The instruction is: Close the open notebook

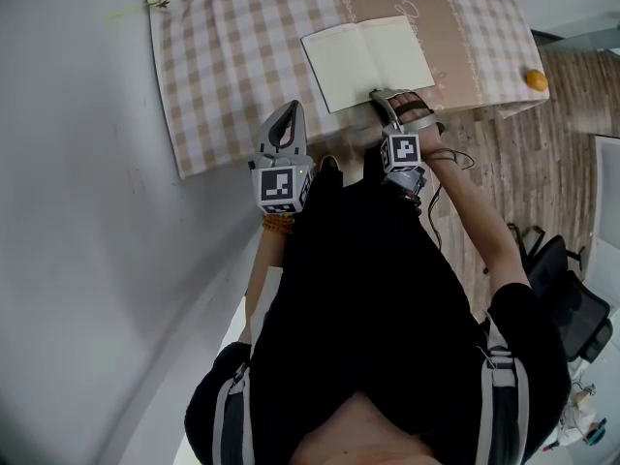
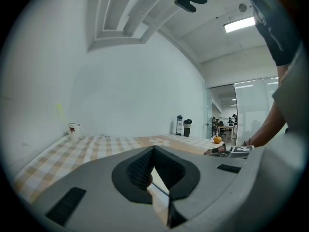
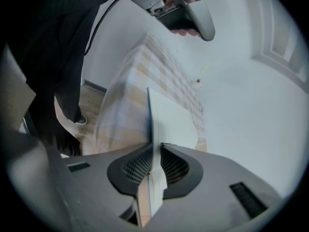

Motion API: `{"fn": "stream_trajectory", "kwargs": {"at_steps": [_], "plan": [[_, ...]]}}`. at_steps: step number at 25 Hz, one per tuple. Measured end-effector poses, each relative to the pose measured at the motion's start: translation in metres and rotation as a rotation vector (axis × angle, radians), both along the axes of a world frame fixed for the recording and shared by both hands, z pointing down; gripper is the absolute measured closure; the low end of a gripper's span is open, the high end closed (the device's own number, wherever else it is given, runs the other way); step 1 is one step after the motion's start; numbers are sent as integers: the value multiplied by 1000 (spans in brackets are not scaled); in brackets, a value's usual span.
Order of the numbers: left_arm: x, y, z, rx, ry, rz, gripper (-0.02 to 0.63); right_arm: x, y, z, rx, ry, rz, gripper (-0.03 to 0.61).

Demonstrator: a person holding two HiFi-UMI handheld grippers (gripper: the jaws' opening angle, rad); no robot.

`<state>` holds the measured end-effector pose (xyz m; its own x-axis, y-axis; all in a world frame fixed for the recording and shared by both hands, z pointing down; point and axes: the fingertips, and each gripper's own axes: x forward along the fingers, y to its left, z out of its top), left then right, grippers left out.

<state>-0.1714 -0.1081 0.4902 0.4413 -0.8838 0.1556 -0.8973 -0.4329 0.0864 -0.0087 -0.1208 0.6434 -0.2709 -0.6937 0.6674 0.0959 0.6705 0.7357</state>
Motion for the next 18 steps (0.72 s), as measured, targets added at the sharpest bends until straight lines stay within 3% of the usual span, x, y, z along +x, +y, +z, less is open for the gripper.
{"fn": "stream_trajectory", "kwargs": {"at_steps": [5,18], "plan": [[1,0,1,-8,-6,2,607,2,-1,-3,29,-68,42,535],[16,-6,18,-53,-7,47,607,4,-2,-11,-24,-245,168,552]]}}
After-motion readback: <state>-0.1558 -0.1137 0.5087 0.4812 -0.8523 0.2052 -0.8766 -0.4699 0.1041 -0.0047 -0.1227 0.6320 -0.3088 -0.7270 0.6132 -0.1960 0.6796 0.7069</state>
